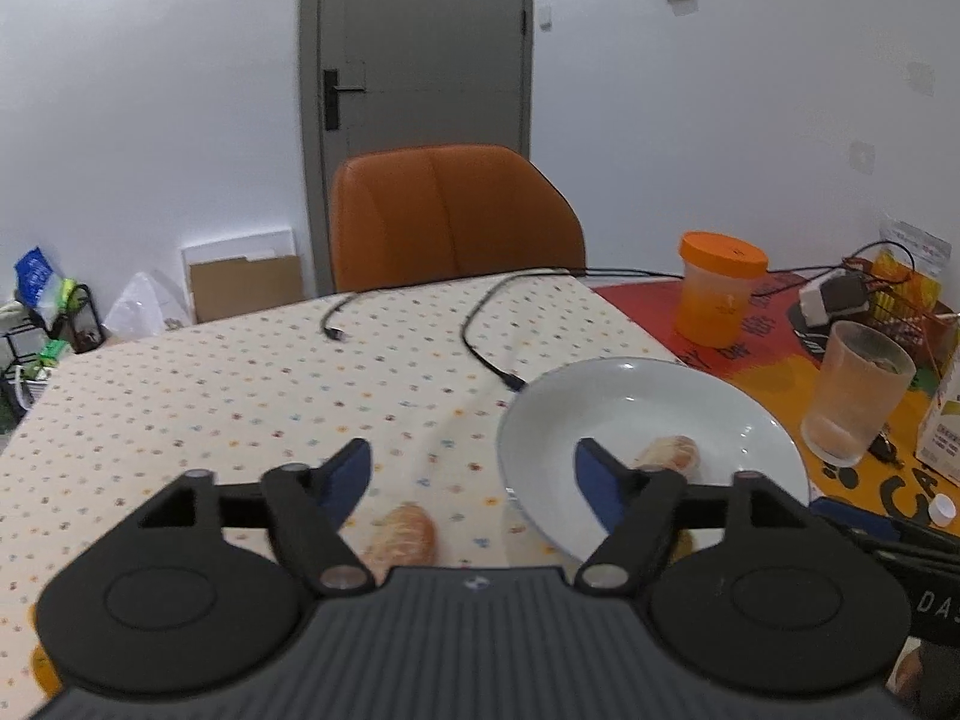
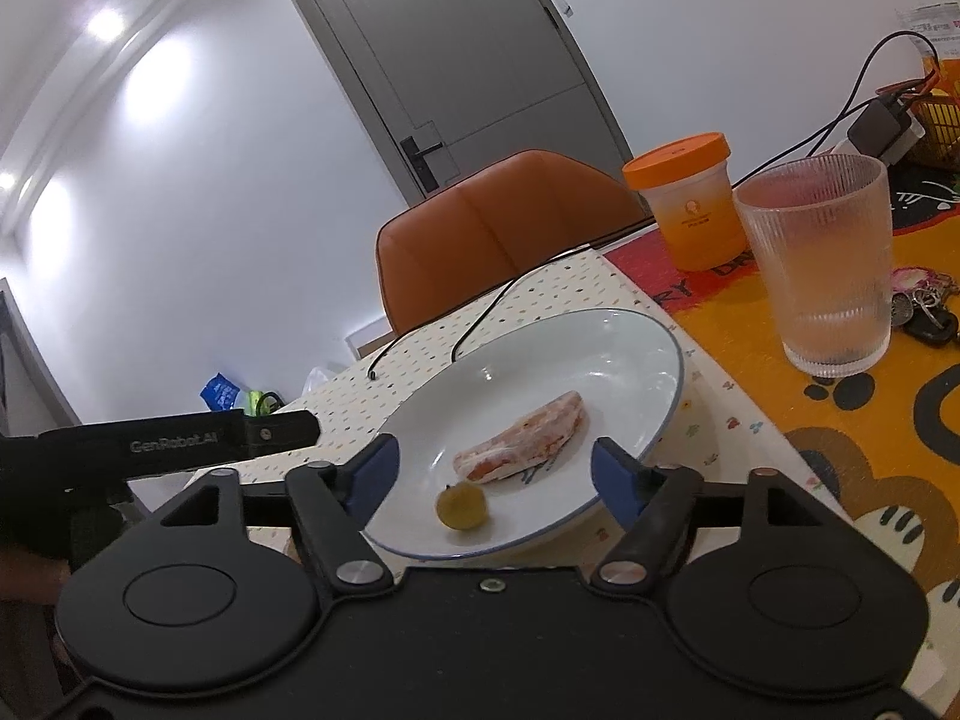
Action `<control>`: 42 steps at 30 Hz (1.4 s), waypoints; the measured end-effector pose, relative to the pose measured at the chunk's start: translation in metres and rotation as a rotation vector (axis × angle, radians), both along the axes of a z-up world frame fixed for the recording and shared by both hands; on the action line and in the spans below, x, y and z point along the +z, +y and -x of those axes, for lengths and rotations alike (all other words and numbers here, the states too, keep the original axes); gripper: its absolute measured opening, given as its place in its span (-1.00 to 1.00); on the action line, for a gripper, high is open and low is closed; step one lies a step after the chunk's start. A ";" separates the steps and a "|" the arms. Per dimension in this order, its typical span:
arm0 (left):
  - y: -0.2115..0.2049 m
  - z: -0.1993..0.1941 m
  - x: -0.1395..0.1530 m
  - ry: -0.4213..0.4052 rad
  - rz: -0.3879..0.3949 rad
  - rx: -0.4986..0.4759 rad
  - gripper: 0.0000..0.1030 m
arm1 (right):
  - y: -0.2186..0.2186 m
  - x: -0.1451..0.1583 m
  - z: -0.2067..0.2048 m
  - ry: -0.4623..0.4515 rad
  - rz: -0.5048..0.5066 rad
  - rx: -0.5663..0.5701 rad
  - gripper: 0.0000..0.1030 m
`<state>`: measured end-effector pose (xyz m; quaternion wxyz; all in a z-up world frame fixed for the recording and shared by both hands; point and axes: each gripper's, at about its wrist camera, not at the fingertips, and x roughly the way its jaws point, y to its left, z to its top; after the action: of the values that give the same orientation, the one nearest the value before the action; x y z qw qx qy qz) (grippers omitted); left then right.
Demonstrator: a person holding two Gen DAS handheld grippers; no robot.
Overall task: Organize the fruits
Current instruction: 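Lower the brown fruit into the white bowl and open the left gripper, then withdraw both grippers from the bowl back toward the fruit cluster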
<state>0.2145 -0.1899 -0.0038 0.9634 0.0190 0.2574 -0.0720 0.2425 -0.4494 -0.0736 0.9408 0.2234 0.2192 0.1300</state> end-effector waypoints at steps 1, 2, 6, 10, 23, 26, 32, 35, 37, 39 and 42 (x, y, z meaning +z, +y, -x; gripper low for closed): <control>0.003 0.002 0.001 -0.004 -0.001 0.008 0.57 | 0.002 0.001 0.001 -0.002 0.002 0.001 0.49; 0.007 0.004 0.001 -0.007 -0.001 0.018 0.59 | 0.004 0.002 0.002 -0.003 0.003 0.002 0.51; 0.023 0.012 0.002 -0.016 0.010 0.072 0.68 | 0.012 0.003 0.004 0.003 -0.002 0.009 0.72; 0.040 0.022 0.000 -0.009 0.020 0.108 0.70 | 0.021 0.004 0.009 0.003 0.002 0.014 0.96; 0.100 0.056 0.002 -0.011 0.055 0.210 0.86 | 0.059 0.015 0.021 0.028 0.062 0.065 1.00; 0.114 0.064 0.001 -0.012 0.062 0.233 0.86 | 0.071 0.018 0.026 0.020 0.090 0.078 1.00; 0.140 0.079 0.001 -0.013 0.079 0.266 0.86 | 0.090 0.021 0.030 0.022 0.114 0.111 1.00; 0.150 0.086 0.000 -0.016 0.083 0.276 0.86 | 0.103 0.023 0.031 0.042 0.156 0.137 1.00; 0.156 0.090 -0.001 -0.014 0.083 0.289 0.86 | 0.112 0.024 0.034 0.032 0.171 0.151 1.00; 0.161 0.092 -0.001 -0.014 0.090 0.297 0.86 | 0.117 0.025 0.035 0.025 0.160 0.168 1.00; 0.168 0.098 -0.002 -0.014 0.089 0.308 0.86 | 0.124 0.026 0.037 0.019 0.141 0.203 1.00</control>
<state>0.1169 -0.0214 -0.0062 0.9647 -0.0631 0.2471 0.0655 0.2056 -0.3253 -0.0474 0.9341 0.1346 0.2581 0.2069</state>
